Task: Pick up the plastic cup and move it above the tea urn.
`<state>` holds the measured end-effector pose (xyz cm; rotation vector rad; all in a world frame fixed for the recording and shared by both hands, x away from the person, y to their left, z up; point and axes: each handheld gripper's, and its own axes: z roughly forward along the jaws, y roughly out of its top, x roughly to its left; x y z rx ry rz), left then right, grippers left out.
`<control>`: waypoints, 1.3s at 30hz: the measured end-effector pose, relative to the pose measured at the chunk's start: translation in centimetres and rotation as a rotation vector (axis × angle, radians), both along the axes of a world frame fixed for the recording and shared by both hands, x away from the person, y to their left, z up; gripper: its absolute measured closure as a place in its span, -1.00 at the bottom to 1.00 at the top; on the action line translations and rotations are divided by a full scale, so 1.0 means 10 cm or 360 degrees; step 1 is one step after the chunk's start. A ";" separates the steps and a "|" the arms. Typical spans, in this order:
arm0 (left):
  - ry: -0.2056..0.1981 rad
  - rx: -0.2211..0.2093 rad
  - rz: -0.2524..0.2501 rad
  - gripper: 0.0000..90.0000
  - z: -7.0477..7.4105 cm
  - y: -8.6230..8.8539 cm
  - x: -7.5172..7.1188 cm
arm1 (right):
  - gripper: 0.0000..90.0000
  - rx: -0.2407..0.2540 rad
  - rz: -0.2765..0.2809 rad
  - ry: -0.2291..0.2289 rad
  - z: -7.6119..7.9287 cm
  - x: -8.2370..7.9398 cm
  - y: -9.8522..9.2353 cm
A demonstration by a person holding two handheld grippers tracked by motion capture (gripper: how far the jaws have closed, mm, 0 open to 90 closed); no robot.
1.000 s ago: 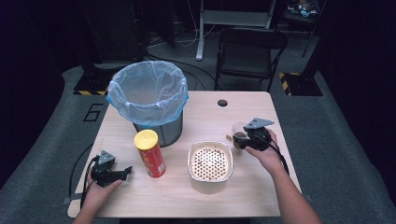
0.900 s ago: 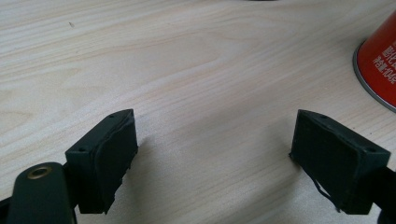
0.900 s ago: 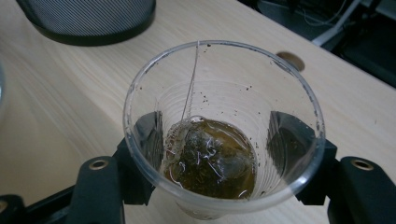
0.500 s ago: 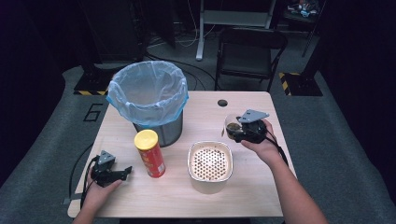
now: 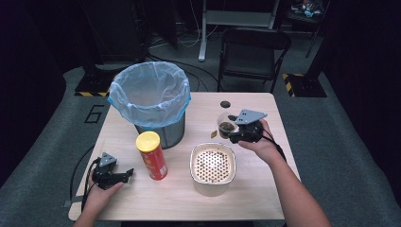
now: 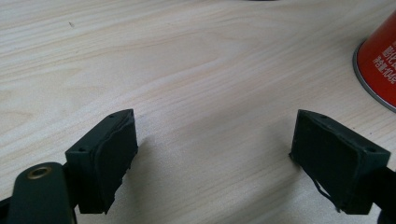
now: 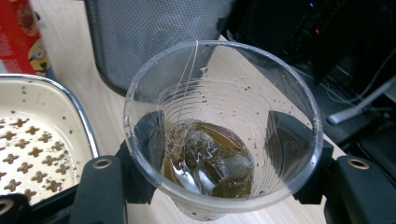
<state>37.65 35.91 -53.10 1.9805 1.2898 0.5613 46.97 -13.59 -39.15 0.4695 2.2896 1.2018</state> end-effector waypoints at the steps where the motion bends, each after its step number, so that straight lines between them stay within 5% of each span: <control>1: 0.0000 0.0000 0.0000 -0.69 0.00 0.00 0.00 | -0.16 -0.0005 0.0020 -0.0011 0.00 0.00 0.01; 15: 0.0001 0.0001 -0.0001 -0.69 0.00 0.00 0.00 | -0.16 -0.0253 0.0199 -0.0299 -0.07 -0.13 0.18; 25: 0.0011 0.0005 -0.0006 -0.69 0.01 0.00 0.00 | -0.16 -0.0346 0.0232 -0.0456 -0.08 -0.22 0.23; 34: 0.0014 0.0012 -0.0011 -0.69 0.01 0.01 0.00 | -0.16 -0.0528 0.0271 -0.0675 -0.12 -0.37 0.33; 39: -0.0008 0.0011 -0.0006 -0.69 0.00 0.00 0.00 | -0.15 -0.0748 0.0271 -0.0888 -0.14 -0.54 0.46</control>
